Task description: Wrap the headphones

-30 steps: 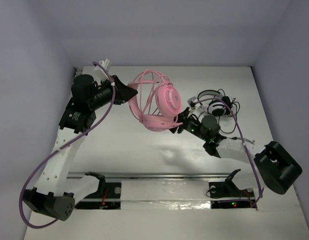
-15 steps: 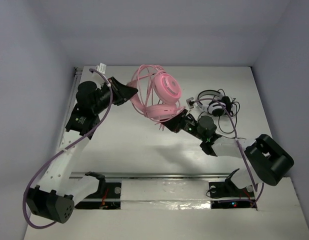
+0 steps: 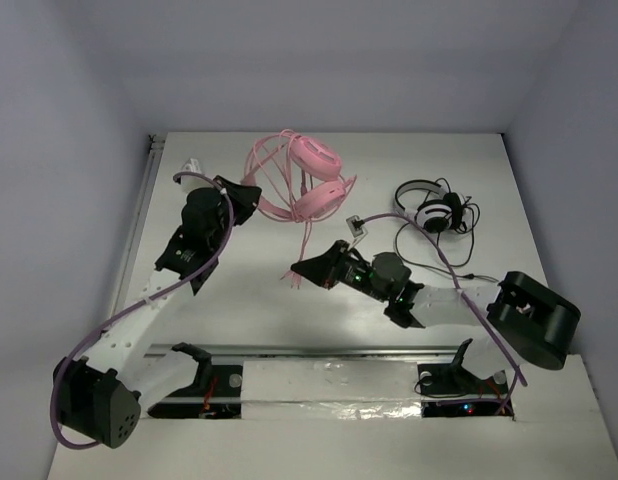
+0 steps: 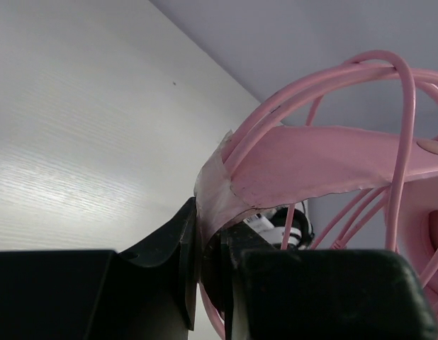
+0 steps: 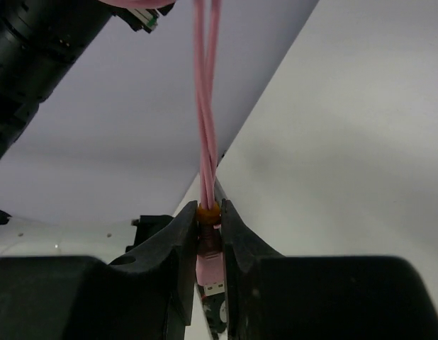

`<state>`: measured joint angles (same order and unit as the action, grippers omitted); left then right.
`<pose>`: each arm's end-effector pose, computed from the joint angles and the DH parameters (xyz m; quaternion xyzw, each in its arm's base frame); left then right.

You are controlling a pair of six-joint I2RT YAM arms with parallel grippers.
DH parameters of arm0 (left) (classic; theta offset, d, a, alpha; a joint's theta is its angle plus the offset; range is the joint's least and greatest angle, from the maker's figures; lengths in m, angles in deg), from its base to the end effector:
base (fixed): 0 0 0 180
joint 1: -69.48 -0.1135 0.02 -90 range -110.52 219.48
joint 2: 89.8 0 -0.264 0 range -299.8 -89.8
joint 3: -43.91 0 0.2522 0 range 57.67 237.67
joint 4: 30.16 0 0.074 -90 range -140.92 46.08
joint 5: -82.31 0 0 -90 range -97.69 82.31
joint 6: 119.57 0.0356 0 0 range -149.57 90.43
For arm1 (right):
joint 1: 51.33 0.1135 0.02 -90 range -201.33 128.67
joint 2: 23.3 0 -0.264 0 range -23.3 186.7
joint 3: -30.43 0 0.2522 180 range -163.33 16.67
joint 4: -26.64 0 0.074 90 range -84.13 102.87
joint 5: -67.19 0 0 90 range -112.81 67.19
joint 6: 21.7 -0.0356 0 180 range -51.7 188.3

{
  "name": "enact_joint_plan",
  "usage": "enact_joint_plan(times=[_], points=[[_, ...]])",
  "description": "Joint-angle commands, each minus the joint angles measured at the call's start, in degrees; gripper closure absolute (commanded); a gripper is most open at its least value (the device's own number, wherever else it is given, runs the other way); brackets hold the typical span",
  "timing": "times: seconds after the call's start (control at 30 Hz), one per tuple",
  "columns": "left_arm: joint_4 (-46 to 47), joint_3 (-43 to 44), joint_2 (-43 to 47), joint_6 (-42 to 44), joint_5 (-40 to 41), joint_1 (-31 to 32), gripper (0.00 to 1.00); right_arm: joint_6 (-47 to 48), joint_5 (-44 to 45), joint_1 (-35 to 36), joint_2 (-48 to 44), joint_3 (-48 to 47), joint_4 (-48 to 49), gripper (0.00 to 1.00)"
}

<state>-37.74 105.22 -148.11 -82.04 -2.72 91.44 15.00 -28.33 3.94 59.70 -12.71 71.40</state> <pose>0.2259 -0.0877 0.3426 -0.2215 0.7005 -0.3845 0.5589 0.1627 0.2407 0.2232 -0.0471 0.6747 0.6165 0.4031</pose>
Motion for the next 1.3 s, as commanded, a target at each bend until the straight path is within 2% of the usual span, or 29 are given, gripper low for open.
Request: enact_joint_plan(times=[0.0, 0.2, 0.33, 0.5, 0.77, 1.0, 1.27], points=[[9.39, -0.34, 2.58, -1.15, 11.71, 0.8, 1.0, -2.86, 0.34, 0.63, -1.08, -2.95, -1.83, 0.95], [7.54, -3.59, 2.67, 2.28, 19.54, 4.67, 1.0, -6.46, -8.26, 1.16, -0.91, -7.79, -2.11, 0.94], [7.54, -6.32, 3.19, 4.04, 22.53, 7.57, 1.0, -9.97, -8.46, 1.16, -0.82, -8.85, 0.71, 0.93], [6.57, -9.66, 3.9, 5.09, 24.91, 13.71, 1.0, -13.14, -4.34, 1.16, 0.49, -9.02, 4.4, 0.91], [5.16, -13.36, 5.48, 4.83, 30.88, 23.99, 1.0, -18.15, 8.06, 1.16, 2.07, -7.62, 6.25, 0.89], [4.99, -15.82, 6.89, 3.08, 31.59, 27.18, 1.0, -23.25, 19.21, 1.16, 1.99, -3.66, 11.25, 0.89], [8.77, -18.37, 7.59, 1.93, 30.09, 28.23, 1.0, -30.1, 24.76, 1.16, 4.89, -2.96, 16.1, 0.89]])
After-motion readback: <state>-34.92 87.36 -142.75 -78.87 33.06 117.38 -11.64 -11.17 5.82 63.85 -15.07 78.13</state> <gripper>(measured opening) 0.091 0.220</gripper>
